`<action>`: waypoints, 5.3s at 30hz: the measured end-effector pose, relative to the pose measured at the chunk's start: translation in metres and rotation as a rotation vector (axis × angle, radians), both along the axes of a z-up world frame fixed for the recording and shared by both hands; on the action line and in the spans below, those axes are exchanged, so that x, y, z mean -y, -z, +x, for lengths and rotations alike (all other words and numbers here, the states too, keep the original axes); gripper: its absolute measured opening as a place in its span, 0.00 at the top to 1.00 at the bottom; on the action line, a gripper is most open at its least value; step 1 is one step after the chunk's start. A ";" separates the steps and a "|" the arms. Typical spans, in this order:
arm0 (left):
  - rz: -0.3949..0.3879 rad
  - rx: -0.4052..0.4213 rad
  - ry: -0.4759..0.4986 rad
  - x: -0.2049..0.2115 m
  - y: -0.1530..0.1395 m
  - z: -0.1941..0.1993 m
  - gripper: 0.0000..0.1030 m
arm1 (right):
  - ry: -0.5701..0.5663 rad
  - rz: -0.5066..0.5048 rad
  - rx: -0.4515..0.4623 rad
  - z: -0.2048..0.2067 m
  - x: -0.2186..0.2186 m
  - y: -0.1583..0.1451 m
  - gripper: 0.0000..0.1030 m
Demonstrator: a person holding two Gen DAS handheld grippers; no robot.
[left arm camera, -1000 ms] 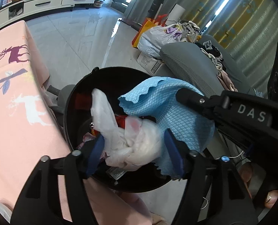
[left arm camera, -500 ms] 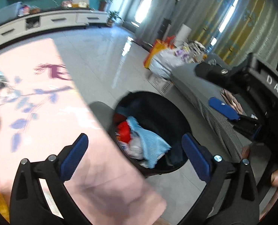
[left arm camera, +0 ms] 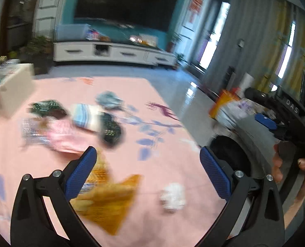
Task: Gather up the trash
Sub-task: 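Move both tools back from the bin to the table, then grasp the yellow chip bag with the right tool while the left tool grasps the clear zip-lock bag, then lift and hold both bags above the table beside the bin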
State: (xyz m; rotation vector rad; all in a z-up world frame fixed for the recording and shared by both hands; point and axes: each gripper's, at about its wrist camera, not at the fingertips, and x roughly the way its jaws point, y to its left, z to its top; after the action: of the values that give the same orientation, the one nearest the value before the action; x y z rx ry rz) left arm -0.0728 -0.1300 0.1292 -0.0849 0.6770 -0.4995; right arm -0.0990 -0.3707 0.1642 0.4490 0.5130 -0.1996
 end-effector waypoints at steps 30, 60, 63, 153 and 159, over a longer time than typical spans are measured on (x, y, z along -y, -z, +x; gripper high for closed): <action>0.072 -0.045 -0.309 -0.136 0.070 0.035 0.03 | -0.272 -0.239 -0.127 0.096 -0.157 0.086 0.03; -0.192 -0.243 -0.409 -0.205 0.080 0.056 0.03 | -0.493 0.025 -0.293 0.104 -0.165 0.104 0.03; -0.204 -0.273 -0.403 -0.212 0.082 0.069 0.03 | -0.540 0.022 -0.320 0.106 -0.176 0.110 0.03; -0.156 -0.025 -0.189 -0.116 -0.008 0.008 0.73 | -0.357 -0.051 0.029 0.027 -0.086 0.001 0.82; -0.171 -0.011 -0.153 -0.109 -0.011 0.005 0.73 | -0.329 -0.042 0.037 0.023 -0.078 -0.001 0.82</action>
State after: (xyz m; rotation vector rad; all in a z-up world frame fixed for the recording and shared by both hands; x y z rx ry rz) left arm -0.0680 -0.0209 0.1404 -0.2981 0.6320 -0.4091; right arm -0.0758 -0.2922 0.1648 0.3209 0.5381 0.1140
